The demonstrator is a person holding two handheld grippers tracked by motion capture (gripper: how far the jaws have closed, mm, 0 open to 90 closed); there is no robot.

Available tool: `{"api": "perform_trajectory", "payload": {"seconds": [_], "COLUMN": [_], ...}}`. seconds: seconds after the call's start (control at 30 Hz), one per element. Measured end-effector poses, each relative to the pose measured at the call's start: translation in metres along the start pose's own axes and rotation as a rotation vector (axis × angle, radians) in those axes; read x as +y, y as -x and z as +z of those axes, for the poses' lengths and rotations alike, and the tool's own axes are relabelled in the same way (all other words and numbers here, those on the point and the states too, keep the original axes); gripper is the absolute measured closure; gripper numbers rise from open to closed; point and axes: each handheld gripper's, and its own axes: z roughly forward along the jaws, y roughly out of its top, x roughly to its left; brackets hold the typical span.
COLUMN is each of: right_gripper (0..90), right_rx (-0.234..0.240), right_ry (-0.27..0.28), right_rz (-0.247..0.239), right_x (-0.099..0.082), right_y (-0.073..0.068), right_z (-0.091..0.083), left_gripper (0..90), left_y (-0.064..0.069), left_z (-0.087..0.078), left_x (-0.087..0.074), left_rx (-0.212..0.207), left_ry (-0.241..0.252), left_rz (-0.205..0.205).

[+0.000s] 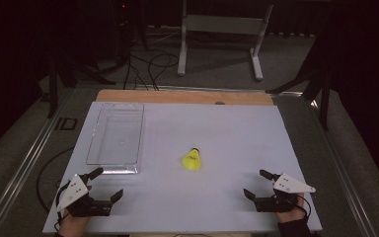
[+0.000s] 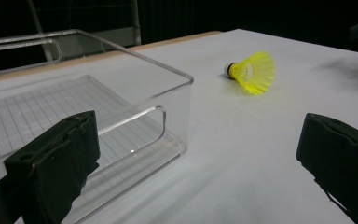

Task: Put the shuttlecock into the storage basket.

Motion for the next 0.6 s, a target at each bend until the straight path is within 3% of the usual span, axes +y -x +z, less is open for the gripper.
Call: {"api": "perform_trajectory", "payload": {"seconds": [0.4,0.6], "right_gripper": [8.5,8.5], "right_rx": [0.005,0.004], "right_ry": [0.001,0.011], "right_rz": [0.008,0.015], "right_x": [0.0024,0.0020], "right_y": [-0.0004,0.0008], "right_z": [0.0012,0.0012], "left_gripper": [0.3,0.3], "left_y": [0.0012,0.0032], "left_z": [0.0009,0.0003], "left_x": [0.0011,0.0093], "left_rx": [-0.011,-0.053], "left_ry": [-0.003,-0.013], "left_rz": [0.007,0.018]}}
